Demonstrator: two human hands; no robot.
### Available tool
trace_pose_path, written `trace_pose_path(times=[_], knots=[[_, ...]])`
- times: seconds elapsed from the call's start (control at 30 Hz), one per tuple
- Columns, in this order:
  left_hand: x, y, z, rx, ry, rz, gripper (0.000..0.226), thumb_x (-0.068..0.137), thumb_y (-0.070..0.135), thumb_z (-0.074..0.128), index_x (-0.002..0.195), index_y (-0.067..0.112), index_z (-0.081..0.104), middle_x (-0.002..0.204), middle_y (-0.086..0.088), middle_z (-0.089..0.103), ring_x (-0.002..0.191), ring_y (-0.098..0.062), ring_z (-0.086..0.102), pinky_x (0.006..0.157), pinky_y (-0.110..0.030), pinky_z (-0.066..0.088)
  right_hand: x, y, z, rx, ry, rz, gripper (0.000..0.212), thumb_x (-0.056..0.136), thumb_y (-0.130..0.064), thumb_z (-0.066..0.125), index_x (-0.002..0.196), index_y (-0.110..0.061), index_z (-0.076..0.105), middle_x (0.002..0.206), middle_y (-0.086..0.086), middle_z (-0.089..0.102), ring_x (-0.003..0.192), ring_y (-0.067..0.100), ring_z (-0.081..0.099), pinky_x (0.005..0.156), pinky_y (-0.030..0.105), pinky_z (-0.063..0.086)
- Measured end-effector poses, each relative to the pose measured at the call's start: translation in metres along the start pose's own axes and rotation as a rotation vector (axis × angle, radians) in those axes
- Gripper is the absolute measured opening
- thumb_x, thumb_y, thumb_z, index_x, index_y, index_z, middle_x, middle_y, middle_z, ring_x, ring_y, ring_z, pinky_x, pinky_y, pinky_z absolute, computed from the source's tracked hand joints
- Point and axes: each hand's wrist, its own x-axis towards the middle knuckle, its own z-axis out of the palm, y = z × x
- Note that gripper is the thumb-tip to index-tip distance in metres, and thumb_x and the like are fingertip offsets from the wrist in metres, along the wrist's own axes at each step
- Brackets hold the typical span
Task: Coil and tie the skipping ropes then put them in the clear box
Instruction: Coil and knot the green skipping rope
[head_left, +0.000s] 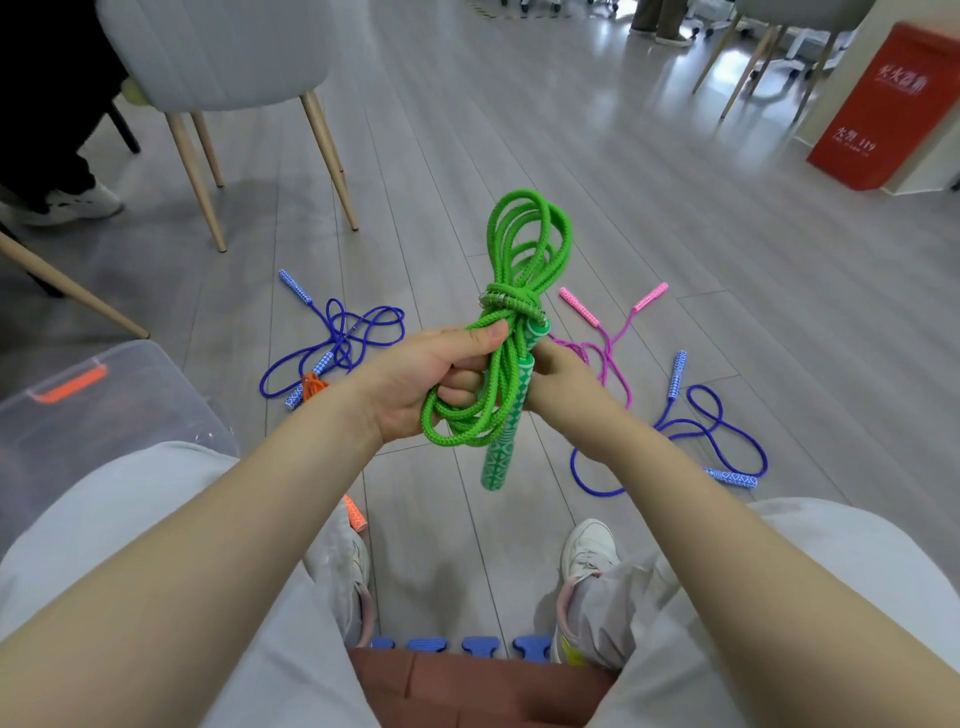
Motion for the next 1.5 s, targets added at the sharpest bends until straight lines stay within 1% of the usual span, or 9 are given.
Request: trace_pose_path(times=[0.1,0.23,0.33,0.47,0.73,0.93,1.17,1.37,1.5], knots=[[-0.001,0.003,-0.003,-0.011,0.021,0.064,0.018,0.080,0.025,0.061,0.064,0.018,0.064,0.051,0.010,0.028,0.037,0.001,0.024,0.035,-0.011,0.016,0.000,-0.002,0.005,0.431,-0.150,0.111,0.051,0.097,-0.035,0.042,0.130,0.002,0.055,0.128,0.028,0.059,0.118,0.043,0.059,0.101,0.052,0.048],[-0.001,0.006,-0.007,0.090,0.058,0.179,0.008,0.088,0.021,0.060,0.086,0.014,0.060,0.054,0.009,0.030,0.040,0.000,0.024,0.038,-0.015,0.015,-0.001,0.000,0.003,0.500,-0.401,0.009,0.079,0.095,-0.065,0.024,0.144,-0.007,0.043,0.140,0.022,0.053,0.131,0.037,0.049,0.112,0.049,0.038],[0.001,0.001,-0.005,0.267,0.138,0.250,0.009,0.095,0.014,0.057,0.100,0.007,0.060,0.063,-0.005,0.036,0.044,-0.006,0.028,0.041,-0.019,0.018,-0.008,-0.001,0.007,0.470,-0.485,-0.040,0.070,0.086,-0.058,0.060,0.137,-0.013,0.050,0.132,0.010,0.062,0.126,0.027,0.056,0.106,0.041,0.045],[0.001,-0.003,-0.002,0.362,0.148,0.257,0.018,0.097,0.014,0.055,0.112,0.003,0.058,0.060,-0.001,0.049,0.050,-0.010,0.043,0.046,-0.017,0.037,-0.009,0.000,0.009,0.276,-0.331,-0.035,0.039,0.081,-0.019,0.073,0.119,-0.012,0.064,0.120,0.013,0.069,0.114,0.031,0.064,0.102,0.049,0.049],[0.005,-0.005,-0.008,0.527,0.101,0.263,0.017,0.099,0.010,0.051,0.116,0.011,0.055,0.065,0.002,0.045,0.057,-0.010,0.041,0.057,-0.022,0.038,-0.009,0.000,0.014,0.230,-0.071,-0.033,0.010,0.087,-0.004,0.060,0.092,-0.004,0.069,0.087,0.009,0.071,0.083,0.020,0.068,0.074,0.034,0.057],[0.014,-0.015,-0.009,0.572,0.358,0.306,0.022,0.086,0.021,0.066,0.108,0.020,0.062,0.094,-0.008,0.071,0.079,-0.019,0.066,0.088,-0.044,0.055,-0.001,-0.001,0.016,0.311,0.117,-0.010,0.015,0.080,0.002,0.060,0.093,0.003,0.068,0.087,0.017,0.068,0.082,0.023,0.065,0.080,0.043,0.055],[0.017,-0.023,-0.004,1.086,0.535,0.218,0.017,0.092,0.033,0.051,0.102,0.020,0.054,0.084,0.000,0.060,0.078,-0.021,0.058,0.058,-0.031,0.040,0.004,-0.003,0.015,0.312,0.294,-0.034,0.028,0.066,-0.003,0.064,0.093,-0.002,0.066,0.085,0.019,0.067,0.078,0.027,0.063,0.079,0.055,0.054],[0.012,-0.024,-0.003,0.723,0.384,-0.109,0.035,0.084,0.054,0.041,0.100,0.028,0.057,0.096,-0.004,0.068,0.087,-0.025,0.068,0.083,-0.042,0.057,0.000,-0.007,0.006,0.332,0.248,-0.110,0.036,0.069,0.004,0.064,0.103,-0.008,0.063,0.094,0.019,0.069,0.088,0.038,0.066,0.083,0.054,0.055],[0.015,-0.030,-0.001,0.537,0.373,-0.165,0.031,0.095,0.040,0.042,0.097,0.012,0.057,0.083,-0.014,0.066,0.065,-0.025,0.065,0.070,-0.035,0.059,-0.001,-0.008,0.003,0.338,0.216,-0.084,0.037,0.076,0.011,0.064,0.110,-0.004,0.059,0.102,0.026,0.066,0.089,0.038,0.066,0.079,0.051,0.056]])
